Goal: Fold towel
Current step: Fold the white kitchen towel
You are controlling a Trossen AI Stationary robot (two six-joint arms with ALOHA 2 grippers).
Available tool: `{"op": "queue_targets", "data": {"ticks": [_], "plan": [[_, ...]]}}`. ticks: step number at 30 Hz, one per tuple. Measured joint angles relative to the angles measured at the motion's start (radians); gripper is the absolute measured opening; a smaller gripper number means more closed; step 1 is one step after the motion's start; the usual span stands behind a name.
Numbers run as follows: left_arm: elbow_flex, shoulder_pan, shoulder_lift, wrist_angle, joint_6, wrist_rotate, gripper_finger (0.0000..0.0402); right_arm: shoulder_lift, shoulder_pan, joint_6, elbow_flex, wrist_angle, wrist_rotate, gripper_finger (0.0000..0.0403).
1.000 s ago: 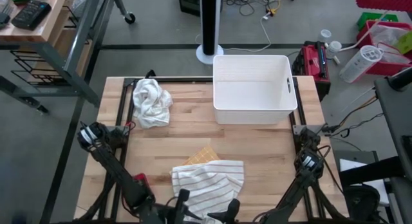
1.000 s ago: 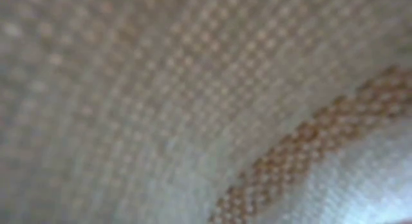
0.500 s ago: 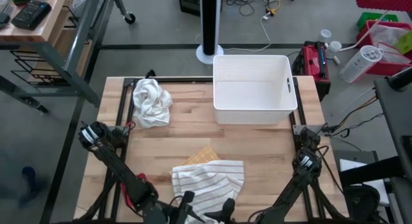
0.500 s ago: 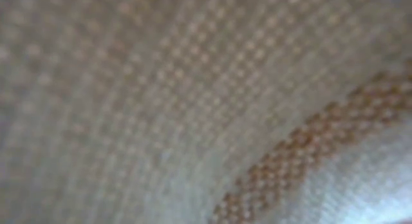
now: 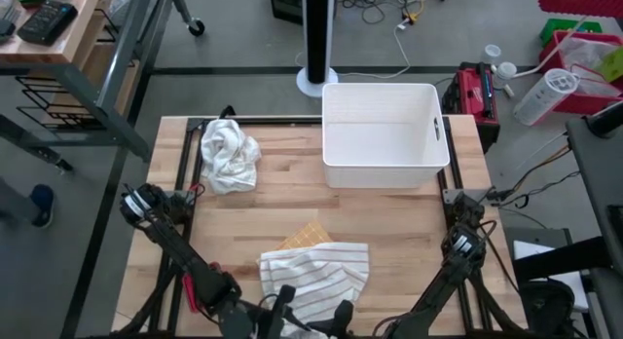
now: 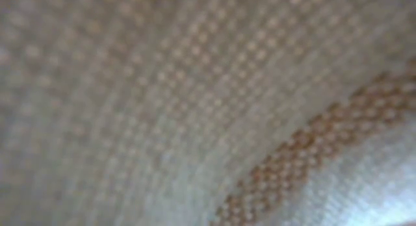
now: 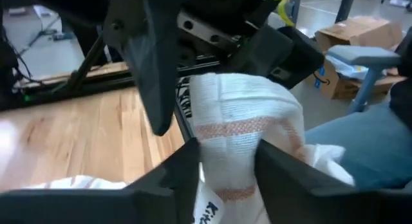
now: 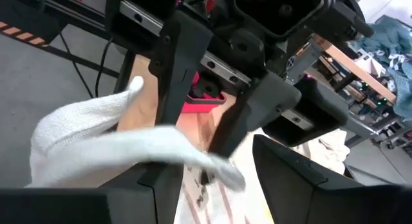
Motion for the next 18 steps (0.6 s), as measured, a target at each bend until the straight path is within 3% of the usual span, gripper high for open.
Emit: {"op": "queue_targets", "data": {"ticks": [5,8,12,18], "plan": [[0.003,-0.014,0.0,-0.002,0.077,0.003,0.0018,0.0,0.002,0.003,0.0,-0.002,0.002,0.0179],[0.003,-0.017,0.0,-0.001,0.081,-0.003,0.0013,-0.001,0.007,0.003,0.0,-0.009,0.02,0.0179],[0.003,-0.031,-0.001,-0.005,0.113,-0.088,0.0004,-0.007,0.017,0.05,0.0,-0.059,0.072,0.0179],[0.004,-0.078,-0.008,-0.018,0.169,-0.365,0.0002,-0.05,0.047,0.278,0.001,-0.267,0.13,0.0178]]}}
